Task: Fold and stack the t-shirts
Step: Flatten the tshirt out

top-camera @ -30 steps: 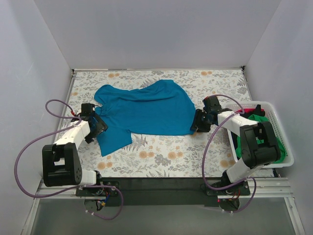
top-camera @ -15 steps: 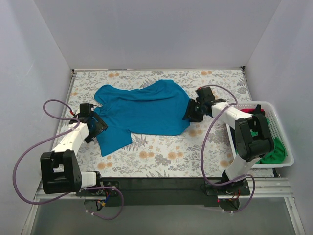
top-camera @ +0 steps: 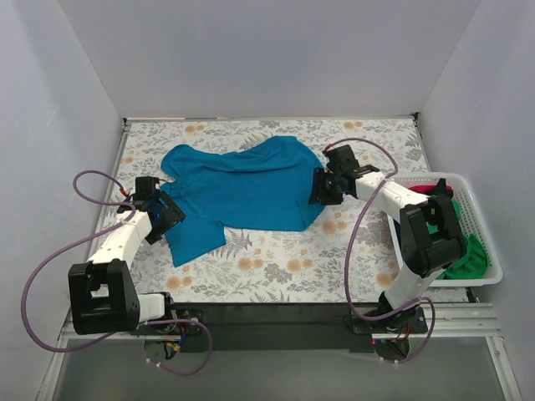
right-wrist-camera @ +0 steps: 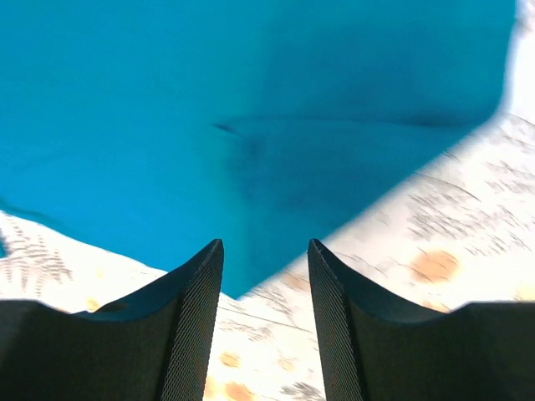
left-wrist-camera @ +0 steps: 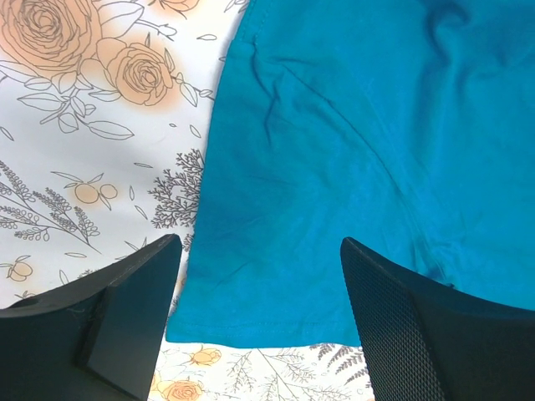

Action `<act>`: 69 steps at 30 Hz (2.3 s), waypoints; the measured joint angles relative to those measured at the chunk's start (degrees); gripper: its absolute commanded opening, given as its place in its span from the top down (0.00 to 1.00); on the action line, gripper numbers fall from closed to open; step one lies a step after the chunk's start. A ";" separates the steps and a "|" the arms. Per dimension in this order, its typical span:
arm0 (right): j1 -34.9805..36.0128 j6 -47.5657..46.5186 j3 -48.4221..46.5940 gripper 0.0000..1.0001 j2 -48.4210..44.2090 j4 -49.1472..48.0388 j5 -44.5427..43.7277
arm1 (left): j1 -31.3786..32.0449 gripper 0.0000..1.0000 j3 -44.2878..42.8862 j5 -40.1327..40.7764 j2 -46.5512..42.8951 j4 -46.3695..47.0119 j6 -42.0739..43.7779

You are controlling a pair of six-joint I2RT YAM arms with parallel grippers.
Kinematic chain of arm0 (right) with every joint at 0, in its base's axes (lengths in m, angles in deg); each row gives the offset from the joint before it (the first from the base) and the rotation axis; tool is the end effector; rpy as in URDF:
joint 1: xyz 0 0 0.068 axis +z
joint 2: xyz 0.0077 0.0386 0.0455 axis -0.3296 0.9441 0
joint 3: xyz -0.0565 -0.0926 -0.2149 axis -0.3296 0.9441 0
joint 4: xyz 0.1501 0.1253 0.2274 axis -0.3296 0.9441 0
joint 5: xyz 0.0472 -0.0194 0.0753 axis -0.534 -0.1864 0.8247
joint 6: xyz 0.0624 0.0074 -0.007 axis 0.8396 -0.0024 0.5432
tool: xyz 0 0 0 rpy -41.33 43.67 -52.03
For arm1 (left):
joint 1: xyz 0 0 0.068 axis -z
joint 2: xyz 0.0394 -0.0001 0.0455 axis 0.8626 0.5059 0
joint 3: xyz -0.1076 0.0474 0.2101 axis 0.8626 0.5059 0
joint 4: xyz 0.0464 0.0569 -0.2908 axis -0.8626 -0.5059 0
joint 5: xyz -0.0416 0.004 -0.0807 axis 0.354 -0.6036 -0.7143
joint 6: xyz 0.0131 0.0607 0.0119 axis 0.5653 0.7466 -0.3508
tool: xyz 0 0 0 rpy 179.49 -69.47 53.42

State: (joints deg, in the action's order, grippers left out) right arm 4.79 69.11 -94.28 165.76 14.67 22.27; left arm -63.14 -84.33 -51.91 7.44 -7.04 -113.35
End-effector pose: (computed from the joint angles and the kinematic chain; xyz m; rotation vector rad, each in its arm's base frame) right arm 0.3614 0.1668 0.1451 -0.0562 2.5299 0.4775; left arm 0.2793 0.0241 0.1320 -1.7151 2.0989 -0.1776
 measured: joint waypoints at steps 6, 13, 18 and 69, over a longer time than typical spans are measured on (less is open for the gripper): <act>-1.79 -0.55 1.07 0.50 -0.28 1.57 -0.57 | 0.00 0.24 0.00 -0.83 0.00 0.13 -0.02; 3.17 -2.29 -7.41 0.51 4.55 0.98 -4.66 | 0.20 0.24 0.00 -1.40 0.00 0.15 -0.02; 5.38 -2.82 -9.73 0.53 9.03 1.01 -7.63 | 0.28 0.24 0.00 -1.55 -0.20 0.15 -0.04; 4.04 -4.22 -2.36 0.99 -1.77 7.39 -15.91 | 0.76 0.26 2.19 -1.01 -1.14 -0.70 -4.70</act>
State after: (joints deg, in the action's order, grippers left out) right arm 8.83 64.89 -96.65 163.99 22.06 6.35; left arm -62.37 -82.15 -52.91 6.31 -7.73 -118.05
